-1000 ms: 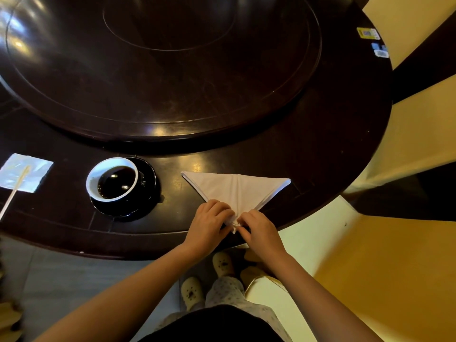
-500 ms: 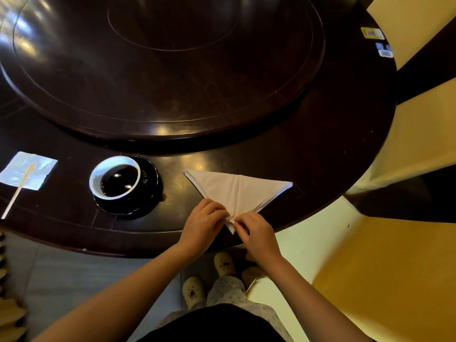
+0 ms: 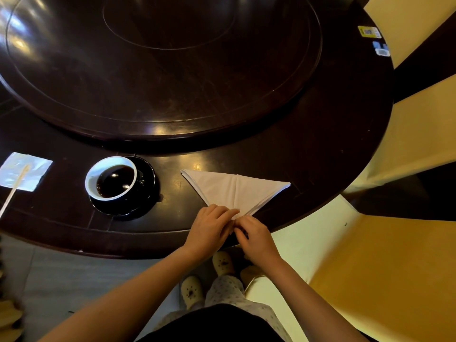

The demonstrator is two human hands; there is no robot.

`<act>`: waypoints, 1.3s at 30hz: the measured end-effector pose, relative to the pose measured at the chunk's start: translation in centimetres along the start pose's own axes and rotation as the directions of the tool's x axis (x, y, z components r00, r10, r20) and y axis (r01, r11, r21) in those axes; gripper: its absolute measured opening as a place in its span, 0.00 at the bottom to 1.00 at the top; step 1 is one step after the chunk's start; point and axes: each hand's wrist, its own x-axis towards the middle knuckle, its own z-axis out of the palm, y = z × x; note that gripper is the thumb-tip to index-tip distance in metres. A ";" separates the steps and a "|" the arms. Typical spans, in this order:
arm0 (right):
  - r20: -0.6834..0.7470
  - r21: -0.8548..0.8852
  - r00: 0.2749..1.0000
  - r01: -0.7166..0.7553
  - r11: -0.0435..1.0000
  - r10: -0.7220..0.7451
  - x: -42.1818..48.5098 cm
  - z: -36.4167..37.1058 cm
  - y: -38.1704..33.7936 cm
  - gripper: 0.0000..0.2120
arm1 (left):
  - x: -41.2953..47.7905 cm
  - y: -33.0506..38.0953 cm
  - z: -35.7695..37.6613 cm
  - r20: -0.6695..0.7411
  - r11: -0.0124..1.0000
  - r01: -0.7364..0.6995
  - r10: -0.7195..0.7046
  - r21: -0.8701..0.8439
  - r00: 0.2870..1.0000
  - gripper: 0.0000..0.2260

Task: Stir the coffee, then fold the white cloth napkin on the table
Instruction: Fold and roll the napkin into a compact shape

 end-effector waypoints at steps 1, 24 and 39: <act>0.022 0.047 1.000 -0.023 0.999 0.022 -0.2 -0.6 0.1 0.08 | 0.0 0.2 0.2 0.010 1.000 0.005 -0.005 0.016 1.000 0.13; 0.151 -0.699 0.987 0.147 0.700 -0.056 6.3 -7.1 7.6 0.34 | 0.1 1.6 1.1 0.025 0.974 0.007 -0.013 0.226 1.000 0.09; -0.098 -0.447 0.970 0.157 0.881 -0.222 2.9 -11.0 7.8 0.06 | -0.3 -1.5 -0.4 0.082 0.943 -0.160 0.142 0.292 0.987 0.12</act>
